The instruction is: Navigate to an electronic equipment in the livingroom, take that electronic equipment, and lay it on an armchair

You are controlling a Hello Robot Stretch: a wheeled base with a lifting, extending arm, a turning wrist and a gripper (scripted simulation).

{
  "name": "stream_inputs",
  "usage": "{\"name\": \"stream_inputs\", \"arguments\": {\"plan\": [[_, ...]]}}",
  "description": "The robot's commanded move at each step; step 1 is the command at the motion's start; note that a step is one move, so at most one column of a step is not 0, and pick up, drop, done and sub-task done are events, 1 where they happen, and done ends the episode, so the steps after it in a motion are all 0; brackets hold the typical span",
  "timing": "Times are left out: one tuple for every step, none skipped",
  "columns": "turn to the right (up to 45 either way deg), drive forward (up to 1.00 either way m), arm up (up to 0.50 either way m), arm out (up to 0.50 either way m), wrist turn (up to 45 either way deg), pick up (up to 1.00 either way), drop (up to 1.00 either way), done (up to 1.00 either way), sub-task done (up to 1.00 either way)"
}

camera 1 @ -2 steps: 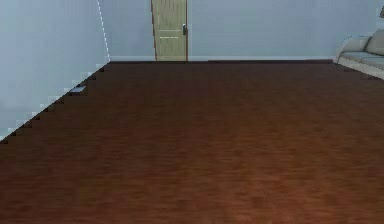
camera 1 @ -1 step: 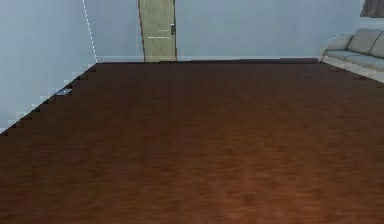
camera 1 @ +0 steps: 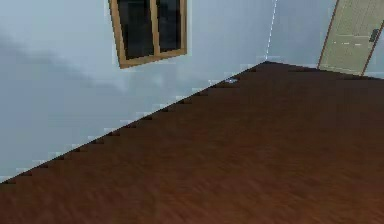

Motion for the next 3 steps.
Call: {"name": "stream_inputs", "arguments": {"plan": [[-45.0, 0.0, 0.0, 0.0, 0.0, 0.0, 0.0, 0.0, 0.0], [-12.0, 0.0, 0.0, 0.0, 0.0, 0.0, 0.0, 0.0, 0.0], [45.0, 0.0, 0.0, 0.0, 0.0, 0.0, 0.0, 0.0, 0.0]]}}
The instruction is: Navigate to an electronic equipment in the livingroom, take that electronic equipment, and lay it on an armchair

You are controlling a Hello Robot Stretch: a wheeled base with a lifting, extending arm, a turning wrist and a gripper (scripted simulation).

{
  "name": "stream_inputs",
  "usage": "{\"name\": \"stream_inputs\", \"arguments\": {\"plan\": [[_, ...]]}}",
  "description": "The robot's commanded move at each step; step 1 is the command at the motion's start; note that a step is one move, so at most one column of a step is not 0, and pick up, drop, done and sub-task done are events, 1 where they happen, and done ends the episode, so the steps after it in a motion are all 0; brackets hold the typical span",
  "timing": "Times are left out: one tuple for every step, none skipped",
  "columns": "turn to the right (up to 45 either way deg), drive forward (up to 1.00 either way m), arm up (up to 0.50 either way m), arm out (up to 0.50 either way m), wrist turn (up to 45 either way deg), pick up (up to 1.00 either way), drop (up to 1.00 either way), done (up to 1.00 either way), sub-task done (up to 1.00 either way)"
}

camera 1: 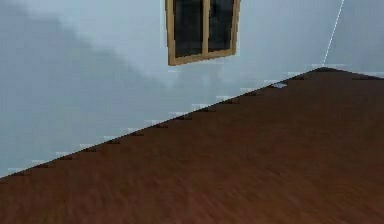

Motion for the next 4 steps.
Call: {"name": "stream_inputs", "arguments": {"plan": [[45.0, 0.0, 0.0, 0.0, 0.0, 0.0, 0.0, 0.0, 0.0], [27.0, 0.0, 0.0, 0.0, 0.0, 0.0, 0.0, 0.0, 0.0], [-45.0, 0.0, 0.0, 0.0, 0.0, 0.0, 0.0, 0.0, 0.0], [-45.0, 0.0, 0.0, 0.0, 0.0, 0.0, 0.0, 0.0, 0.0]]}}
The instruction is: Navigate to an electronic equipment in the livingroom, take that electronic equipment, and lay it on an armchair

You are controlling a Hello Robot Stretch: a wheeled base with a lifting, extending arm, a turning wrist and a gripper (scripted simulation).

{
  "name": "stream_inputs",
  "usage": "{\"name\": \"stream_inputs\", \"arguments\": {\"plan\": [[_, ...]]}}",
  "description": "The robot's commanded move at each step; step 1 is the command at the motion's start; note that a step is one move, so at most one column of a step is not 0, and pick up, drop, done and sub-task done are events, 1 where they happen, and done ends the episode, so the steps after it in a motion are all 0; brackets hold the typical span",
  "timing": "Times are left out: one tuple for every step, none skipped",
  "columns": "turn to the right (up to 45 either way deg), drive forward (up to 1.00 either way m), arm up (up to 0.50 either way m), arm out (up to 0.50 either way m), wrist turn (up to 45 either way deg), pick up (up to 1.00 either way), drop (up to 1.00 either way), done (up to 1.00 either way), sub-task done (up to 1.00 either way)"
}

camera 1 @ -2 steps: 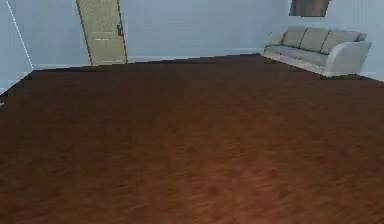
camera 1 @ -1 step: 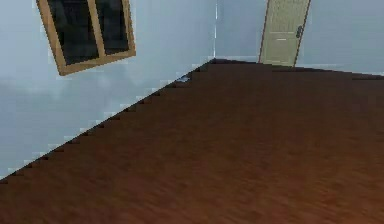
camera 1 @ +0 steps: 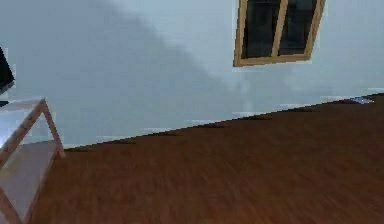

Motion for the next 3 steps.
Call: {"name": "stream_inputs", "arguments": {"plan": [[-45.0, 0.0, 0.0, 0.0, 0.0, 0.0, 0.0, 0.0, 0.0], [-15.0, 0.0, 0.0, 0.0, 0.0, 0.0, 0.0, 0.0, 0.0], [-3.0, 0.0, 0.0, 0.0, 0.0, 0.0, 0.0, 0.0, 0.0]]}}
